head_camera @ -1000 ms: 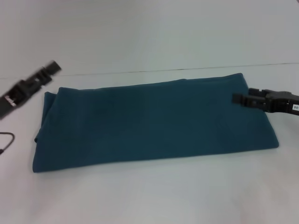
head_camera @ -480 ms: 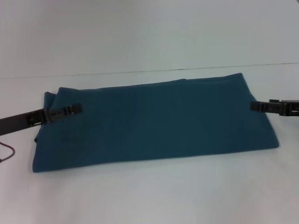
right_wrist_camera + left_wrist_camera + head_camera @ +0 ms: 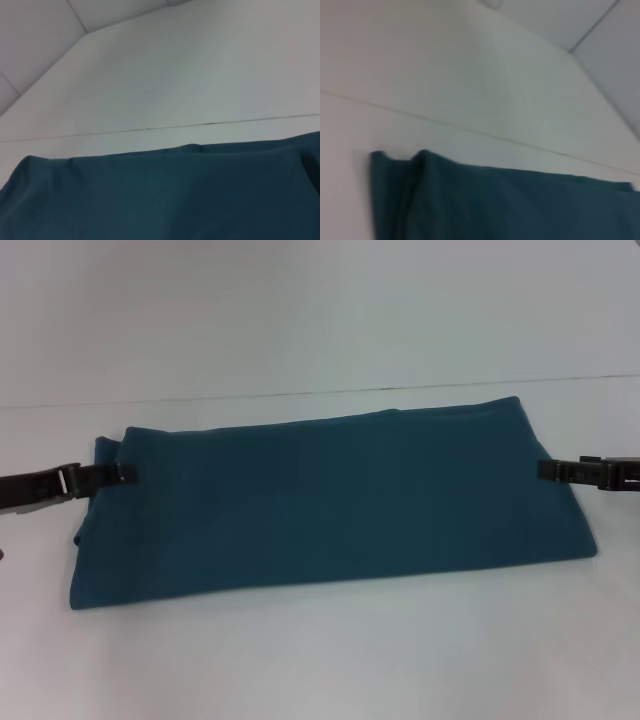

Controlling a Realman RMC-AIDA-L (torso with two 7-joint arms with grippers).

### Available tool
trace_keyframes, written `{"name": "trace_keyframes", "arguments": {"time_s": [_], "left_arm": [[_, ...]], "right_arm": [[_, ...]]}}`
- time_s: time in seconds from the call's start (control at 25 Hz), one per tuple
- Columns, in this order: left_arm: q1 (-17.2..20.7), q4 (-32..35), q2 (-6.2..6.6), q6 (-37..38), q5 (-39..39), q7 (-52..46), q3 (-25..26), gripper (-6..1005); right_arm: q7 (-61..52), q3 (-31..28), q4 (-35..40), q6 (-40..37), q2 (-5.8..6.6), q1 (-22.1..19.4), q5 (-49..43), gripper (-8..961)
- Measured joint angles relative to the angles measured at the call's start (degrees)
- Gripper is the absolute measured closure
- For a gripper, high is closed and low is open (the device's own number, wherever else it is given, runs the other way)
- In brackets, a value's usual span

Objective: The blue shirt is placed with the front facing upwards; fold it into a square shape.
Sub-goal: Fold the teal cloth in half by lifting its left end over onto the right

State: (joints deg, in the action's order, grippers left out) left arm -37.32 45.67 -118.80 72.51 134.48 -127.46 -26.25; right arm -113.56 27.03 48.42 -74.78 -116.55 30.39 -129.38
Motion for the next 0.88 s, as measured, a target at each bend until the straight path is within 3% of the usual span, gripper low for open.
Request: {"name": "trace_keyframes", "arguments": {"time_s": [0.32,0.68,0.88], "left_arm": [[-0.28,-0.35,-0.46,-7.16,0.76,-4.9,-5.49,154],[-1.95,-1.55,-0.55,-10.38,8.0,-11.3,-9.04,156],[-2.4,-1.36,-0.45,-8.97,8.08,-11.72,-9.09,156]], "right_arm": [[0.36,0.41,-0.62,2.36,-0.34,0.04,0.0,38],[1.4,0.55,-0.79,3.9,-1.03,0.49,0.0,39],[1.82,3.69,-0.67,1.39,-0.29,0.63,0.01,39]]}}
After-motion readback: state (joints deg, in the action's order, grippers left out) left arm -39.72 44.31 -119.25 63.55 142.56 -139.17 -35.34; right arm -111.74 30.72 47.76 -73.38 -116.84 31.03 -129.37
